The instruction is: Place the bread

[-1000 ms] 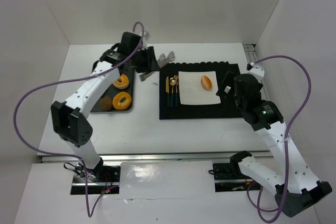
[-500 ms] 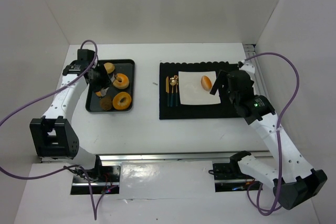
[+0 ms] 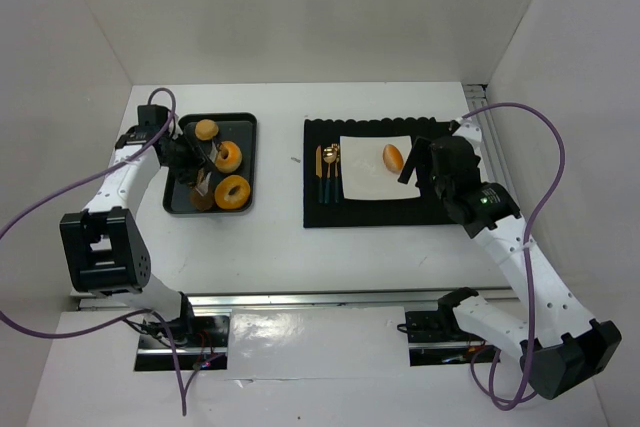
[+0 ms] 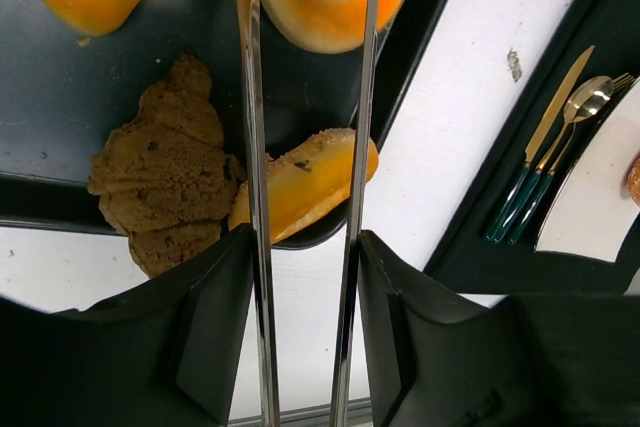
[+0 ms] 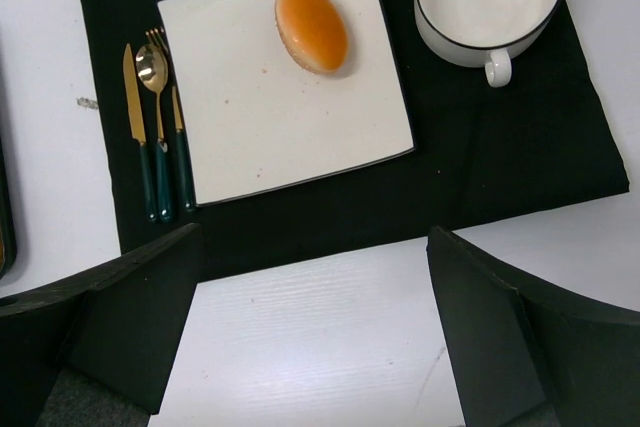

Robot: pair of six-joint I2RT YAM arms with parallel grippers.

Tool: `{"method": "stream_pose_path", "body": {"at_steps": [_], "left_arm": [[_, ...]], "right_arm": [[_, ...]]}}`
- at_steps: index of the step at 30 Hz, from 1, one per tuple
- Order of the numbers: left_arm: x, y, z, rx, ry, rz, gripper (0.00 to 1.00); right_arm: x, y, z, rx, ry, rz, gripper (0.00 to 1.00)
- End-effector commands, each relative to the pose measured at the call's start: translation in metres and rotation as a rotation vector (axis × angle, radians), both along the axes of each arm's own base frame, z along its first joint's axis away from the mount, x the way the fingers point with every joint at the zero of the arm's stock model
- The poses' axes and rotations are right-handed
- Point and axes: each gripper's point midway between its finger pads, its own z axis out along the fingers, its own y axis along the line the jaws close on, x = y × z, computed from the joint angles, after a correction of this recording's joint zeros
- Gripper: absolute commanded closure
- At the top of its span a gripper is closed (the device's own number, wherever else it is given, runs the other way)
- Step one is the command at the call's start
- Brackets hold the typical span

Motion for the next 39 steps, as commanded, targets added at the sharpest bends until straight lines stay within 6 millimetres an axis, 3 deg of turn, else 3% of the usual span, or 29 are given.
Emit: {"method": "stream_pose_path", "body": {"at_steps": [1,6,14,19,27,30,31,33,34,35,37,38,39], "left_arm": [[0.011,-0.005,0.0,-0.06,-0.033,-0.009,0.45],[0.007,0.007,0.01,-0.033,-0.05,0.036,0.56],[0.008,0.013,0.06,-0.017,-0.165,0.041,0.82],[0.008,0.013,0.085,-0.002,-0.223,0.033,0.86],[0.009,0.006,0.101,-0.025,-0.261,-0.007,1.0],[0.01,-0.025,0.117,-0.015,-0.31,-0.125,1.0],[0.009,-0.05,0.119,-0.024,-0.318,-0.208,1.0],[0.009,-0.079,0.127,-0.048,-0.334,-0.291,1.0],[0.01,-0.096,0.121,-0.064,-0.314,-0.336,1.0],[0.005,-0.127,0.12,-0.076,-0.315,-0.416,1.0],[0.008,-0.158,0.122,-0.1,-0.321,-0.463,1.0],[0.005,-0.181,0.109,-0.115,-0.29,-0.508,1.0],[0.009,-0.195,0.109,-0.132,-0.313,-0.542,1.0]], "right_arm": [[0.006,0.004,0.008,0.008,-0.043,0.013,0.01],[0.006,0.002,0.005,0.0,-0.036,0.005,0.01],[0.007,0.003,0.002,-0.003,-0.027,0.005,0.01],[0.007,0.003,0.002,-0.003,-0.027,0.005,0.01],[0.006,0.002,-0.002,-0.007,-0.019,0.005,0.01],[0.006,0.001,-0.002,-0.012,-0.021,-0.002,0.01],[0.006,0.001,-0.002,-0.012,-0.021,-0.002,0.01],[0.008,-0.001,0.003,-0.016,-0.032,-0.014,0.01],[0.006,-0.003,0.001,-0.017,-0.027,-0.027,0.01],[0.007,-0.005,0.008,-0.016,-0.046,-0.036,0.01],[0.004,-0.006,0.009,-0.016,-0.046,-0.036,0.01],[0.003,-0.008,0.013,-0.016,-0.06,-0.044,0.01],[0.001,-0.009,0.016,-0.011,-0.072,-0.044,0.01]]}}
